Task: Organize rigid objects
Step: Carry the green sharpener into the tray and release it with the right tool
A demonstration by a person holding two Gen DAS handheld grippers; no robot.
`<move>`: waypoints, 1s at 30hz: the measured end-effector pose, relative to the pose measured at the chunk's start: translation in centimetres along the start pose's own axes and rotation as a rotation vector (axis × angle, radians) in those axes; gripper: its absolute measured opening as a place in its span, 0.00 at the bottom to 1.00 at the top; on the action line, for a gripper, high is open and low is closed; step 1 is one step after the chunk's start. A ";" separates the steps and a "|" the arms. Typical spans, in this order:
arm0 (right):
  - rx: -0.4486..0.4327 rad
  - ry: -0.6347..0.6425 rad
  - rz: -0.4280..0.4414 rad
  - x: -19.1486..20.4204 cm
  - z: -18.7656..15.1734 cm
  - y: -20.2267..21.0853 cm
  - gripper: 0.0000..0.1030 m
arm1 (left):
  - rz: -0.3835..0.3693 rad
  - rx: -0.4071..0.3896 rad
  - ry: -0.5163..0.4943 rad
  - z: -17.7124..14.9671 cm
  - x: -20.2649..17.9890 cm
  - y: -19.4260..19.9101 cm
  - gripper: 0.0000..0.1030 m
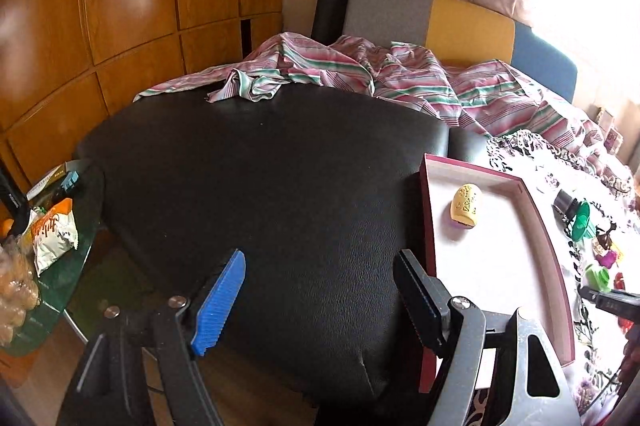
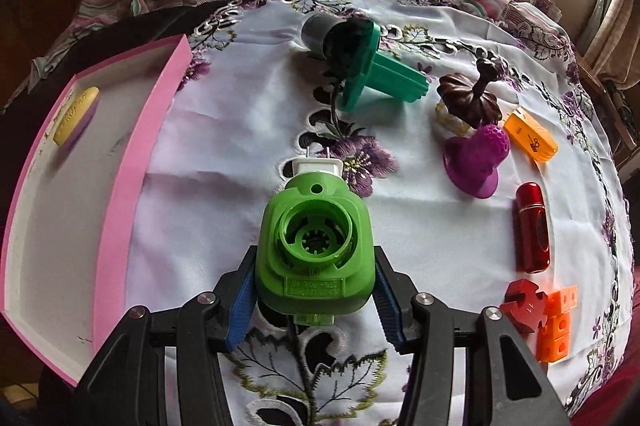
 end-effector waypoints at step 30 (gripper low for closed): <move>0.003 0.226 0.296 23.1 3.0 -0.7 0.51 | 0.046 0.028 0.009 -0.5 0.9 -1.5 0.76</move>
Point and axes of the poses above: each gripper's, at about its wrist camera, not at the fingertips, and y roughly against the way its jaws point, x to its left, z to its top, the point moved 8 cm from there along -y, roughly the way its jaws point, and after that the axes turned 4 degrees about z, right-handed, at the moved point
